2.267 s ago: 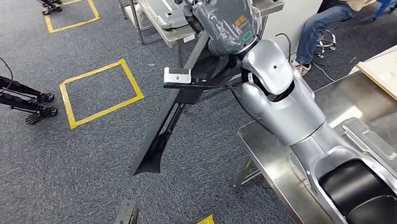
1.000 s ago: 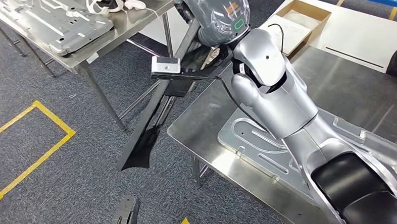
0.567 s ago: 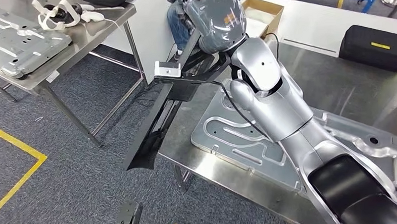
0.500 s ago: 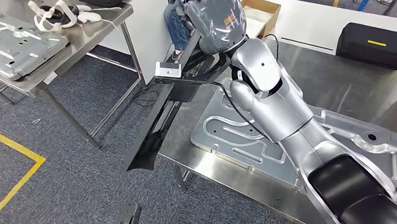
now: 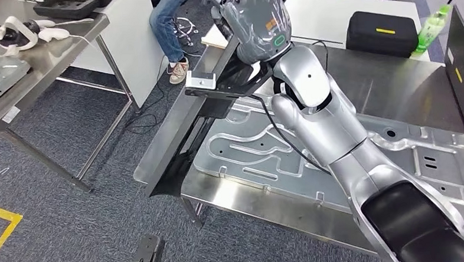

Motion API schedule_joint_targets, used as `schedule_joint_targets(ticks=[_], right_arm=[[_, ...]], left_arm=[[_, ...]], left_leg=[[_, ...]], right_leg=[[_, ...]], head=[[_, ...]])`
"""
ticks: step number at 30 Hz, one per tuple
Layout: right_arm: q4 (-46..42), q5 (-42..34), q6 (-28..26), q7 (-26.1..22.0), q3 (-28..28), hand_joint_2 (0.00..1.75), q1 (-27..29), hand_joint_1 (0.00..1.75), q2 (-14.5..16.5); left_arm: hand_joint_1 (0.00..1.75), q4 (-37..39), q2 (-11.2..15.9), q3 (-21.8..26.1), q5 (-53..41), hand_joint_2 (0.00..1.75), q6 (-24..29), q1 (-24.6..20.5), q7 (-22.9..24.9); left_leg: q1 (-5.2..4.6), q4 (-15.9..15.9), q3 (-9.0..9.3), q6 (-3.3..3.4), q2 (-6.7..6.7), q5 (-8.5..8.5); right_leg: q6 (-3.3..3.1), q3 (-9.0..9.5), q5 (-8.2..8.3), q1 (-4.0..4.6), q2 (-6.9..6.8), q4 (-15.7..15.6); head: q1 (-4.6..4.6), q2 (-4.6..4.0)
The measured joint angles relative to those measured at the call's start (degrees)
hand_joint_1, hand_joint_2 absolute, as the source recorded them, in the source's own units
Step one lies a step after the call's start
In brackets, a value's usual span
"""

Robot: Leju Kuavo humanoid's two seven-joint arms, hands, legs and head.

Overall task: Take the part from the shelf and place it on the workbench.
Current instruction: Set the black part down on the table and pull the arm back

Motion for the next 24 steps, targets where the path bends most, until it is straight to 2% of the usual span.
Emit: schedule_joint_targets(ticks=[1, 3, 5, 6, 7, 8, 9, 11, 12, 13, 15, 16, 17, 18, 20, 21, 22, 23, 24], right_arm=[[0.05, 0.00, -0.02, -0.01, -0.01, 1.75, -0.01, 1.75, -0.03], [0.10, 0.00, -0.05, -0.01, -0.01, 1.75, -0.09, 1.75, 0.02], [0.17, 0.00, -0.07, -0.01, -0.01, 1.75, 0.00, 1.75, 0.12], [0.23, 0.00, -0.07, -0.01, -0.01, 1.75, 0.12, 1.75, 0.15], [0.31, 0.00, -0.07, -0.01, -0.01, 1.75, 0.25, 1.75, 0.16], [0.37, 0.01, -0.07, -0.01, -0.01, 1.75, 0.34, 1.75, 0.15], [0.41, 0.01, -0.07, 0.00, -0.01, 1.75, 0.37, 1.75, 0.15], [0.43, 0.02, -0.08, 0.03, -0.01, 1.75, 0.27, 1.75, 0.15], [0.45, 0.02, -0.09, 0.08, -0.02, 1.75, 0.17, 1.75, 0.14], [0.47, 0.02, -0.09, 0.12, -0.03, 1.75, 0.09, 1.75, 0.10], [0.56, 0.02, -0.10, 0.23, -0.24, 1.75, 0.03, 1.75, -0.09], [0.58, 0.01, -0.10, 0.31, -0.43, 1.75, 0.02, 1.75, -0.24], [0.63, 0.01, -0.03, 0.44, -0.67, 1.75, -0.08, 1.75, -0.41], [0.68, 0.01, 0.15, 0.67, -0.85, 1.75, -0.30, 1.75, -0.53], [0.96, 0.15, 1.11, 1.28, -1.04, 1.75, -0.80, 1.75, -0.64], [1.27, 0.26, 1.84, 1.60, -1.05, 1.75, -0.98, 1.75, -0.64], [1.74, 0.32, 2.69, 1.86, -1.05, 1.75, -1.08, 1.75, -0.65], [2.30, 0.18, 3.62, 2.04, -1.05, 1.75, -1.21, 1.75, -0.66], [2.88, -0.35, 4.72, 2.15, -1.06, 1.75, -1.49, 1.75, -0.66]], left_arm=[[0.00, 0.00, 0.00, 0.00, 0.00, 0.00, 0.00, -0.06, -0.15], [0.00, 0.00, 0.00, 0.00, -0.01, 0.00, 0.00, -0.13, -0.31], [0.00, 0.00, 0.01, 0.00, -0.01, 0.00, 0.00, 0.02, -0.35], [0.00, 0.00, 0.02, 0.00, -0.01, 0.00, -0.01, 0.15, -0.35], [0.00, 0.00, 0.02, 0.00, -0.01, 0.00, -0.01, 0.24, -0.35], [0.00, 0.00, 0.02, 0.00, 0.00, 0.00, -0.02, 0.29, -0.36], [0.00, 0.00, 0.03, 0.00, 0.02, 0.00, -0.02, 0.30, -0.37], [0.00, 0.00, 0.14, 0.00, 0.05, 0.00, -0.03, 0.23, -0.42], [0.00, 0.00, 0.23, 0.00, 0.07, 0.00, -0.04, 0.19, -0.45], [0.00, 0.00, 0.31, 0.00, 0.07, 0.00, -0.09, 0.16, -0.49], [0.00, 0.00, 0.38, 0.00, 0.08, 0.00, -0.20, 0.11, -0.58], [0.00, 0.00, 0.35, 0.00, 0.09, 0.00, -0.27, 0.06, -0.62], [0.00, 0.00, 0.32, 0.01, 0.11, 0.00, -0.32, -0.03, -0.67], [0.00, 0.00, 0.29, 0.01, 0.13, 0.00, -0.37, -0.13, -0.72], [0.00, 0.00, 0.29, 0.02, 0.20, 0.00, -0.46, -0.20, -0.78], [0.00, 0.00, 0.31, 0.02, 0.21, 0.00, -0.52, -0.19, -0.79], [0.00, 0.00, 0.32, 0.02, 0.22, 0.00, -0.60, -0.17, -0.79], [0.00, 0.00, 0.32, 0.02, 0.20, 0.00, -0.67, -0.16, -0.79], [0.00, 0.00, 0.30, 0.02, 0.16, 0.00, -0.74, -0.17, -0.78]], left_leg=[[0.11, 0.26, 0.11, -0.29, -0.13, -0.41], [0.45, 3.53, -1.10, -0.66, -2.39, -2.75], [0.62, 11.04, -4.58, -0.77, -5.22, -6.45], [0.62, 14.72, -6.47, -0.78, -5.80, -7.68], [0.61, 16.88, -7.76, -0.72, -6.05, -7.89], [0.60, 16.82, -8.09, -0.55, -6.20, -6.88], [0.59, 14.53, -7.37, -0.28, -6.45, -4.88], [0.59, 6.80, -4.35, 0.47, -8.17, -0.55], [0.59, 3.69, -3.05, 0.73, -9.10, 0.54], [0.53, 1.89, -2.27, 0.90, -9.74, 0.93], [0.32, 0.94, -1.78, 1.03, -9.42, 0.81], [0.38, 0.63, -1.62, 1.20, -8.79, 1.05], [0.48, 0.19, -1.41, 1.41, -8.26, 1.30], [0.60, -0.25, -1.24, 1.72, -7.71, 1.55], [0.61, -0.59, -1.10, 2.11, -6.82, 1.75], [0.58, -0.58, -1.12, 2.22, -6.37, 1.74], [0.59, -0.54, -1.14, 2.20, -5.96, 1.71], [0.65, -0.47, -1.15, 2.14, -5.59, 1.66], [0.74, -0.32, -1.16, 2.01, -5.32, 1.57]], right_leg=[[-0.35, 0.04, 0.07, -0.09, 0.67, -0.09], [-1.11, 0.20, 0.22, -0.35, 1.96, -0.30], [-1.57, 0.23, 0.24, -0.32, 3.34, -0.32], [-1.66, 0.24, 0.23, -0.22, 4.15, -0.29], [-1.70, 0.26, 0.22, -0.10, 4.99, -0.23], [-1.71, 0.29, 0.21, 0.02, 5.88, -0.15], [-1.71, 0.33, 0.19, 0.11, 6.74, -0.06], [-1.61, 0.35, 0.15, 0.28, 8.36, 0.11], [-1.45, 0.24, 0.18, 0.25, 9.09, 0.19], [-1.19, 0.06, 0.28, 0.14, 9.69, 0.19], [-0.43, -0.27, 0.65, -0.23, 10.82, -0.06], [-0.06, -0.37, 0.67, -0.27, 10.65, -0.08], [0.31, -0.60, 0.32, -0.16, 9.69, 0.32], [0.65, -1.27, -0.66, -0.04, 8.09, 1.71], [1.24, -4.02, -3.97, -0.09, 4.68, 7.55], [1.49, -5.71, -5.55, -0.31, 3.84, 11.11], [1.70, -6.87, -6.32, -0.56, 3.45, 13.65], [1.89, -7.12, -6.10, -0.81, 3.20, 14.40], [2.05, -6.20, -4.91, -1.04, 3.01, 12.94]], head=[[0.01, 0.00], [-0.02, 0.00], [-0.03, 0.00], [-0.02, 0.00], [-0.02, 0.00], [-0.01, 0.00], [-0.02, 0.00], [0.01, 0.00], [0.01, 0.00], [0.02, 0.00], [0.00, 0.00], [0.00, 0.00], [0.07, 0.00], [0.15, 0.00], [0.32, 0.00], [0.33, 0.00], [0.36, 0.00], [0.36, 0.00], [0.36, 0.00]])
